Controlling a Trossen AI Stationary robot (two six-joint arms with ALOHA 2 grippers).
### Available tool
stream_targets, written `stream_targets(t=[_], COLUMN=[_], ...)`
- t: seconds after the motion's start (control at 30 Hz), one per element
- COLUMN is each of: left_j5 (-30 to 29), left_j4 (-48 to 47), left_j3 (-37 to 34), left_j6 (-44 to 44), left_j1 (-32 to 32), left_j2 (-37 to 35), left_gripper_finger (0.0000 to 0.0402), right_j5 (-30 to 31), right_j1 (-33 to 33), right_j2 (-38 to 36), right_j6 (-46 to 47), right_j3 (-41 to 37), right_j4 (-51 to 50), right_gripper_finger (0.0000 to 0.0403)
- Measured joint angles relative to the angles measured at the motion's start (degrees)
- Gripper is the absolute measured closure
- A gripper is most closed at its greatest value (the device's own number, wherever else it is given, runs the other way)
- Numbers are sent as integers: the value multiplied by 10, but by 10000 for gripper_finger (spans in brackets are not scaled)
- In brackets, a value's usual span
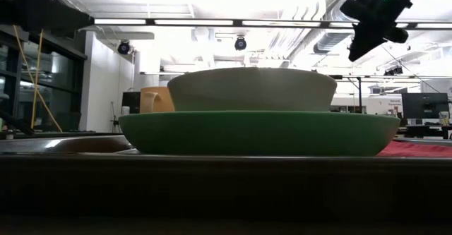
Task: Set up tray
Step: Put the blue fork on top of the red table napkin
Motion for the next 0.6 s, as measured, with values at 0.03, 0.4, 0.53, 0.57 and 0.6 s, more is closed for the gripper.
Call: stream_targets(t=[0.03, 0.4, 0.53, 0.57, 0.6], left_j5=[0, -3, -2, -2, -1], left_j4=[0, 39, 44, 45, 45], left_j3=[-2, -17, -32, -35, -36], left_j6=[-2, 3, -14, -18, -21], left_j1=[0, 0, 0, 0, 0], left_j2=[0, 0, 0, 0, 0], left_gripper_finger=[305, 305, 305, 305, 305], right_j5=[-1, -16, -27, -26, -23], right_j1=[-6, -42, -41, -41, -41], right_j2=[-1, 0, 0, 0, 0], right_j6=[0, 4, 4, 4, 4], right_j3=[0, -1, -1, -2, -2], right_j4=[-6, -61, -61, -61, -61], right_gripper_finger=[403, 403, 403, 403, 403])
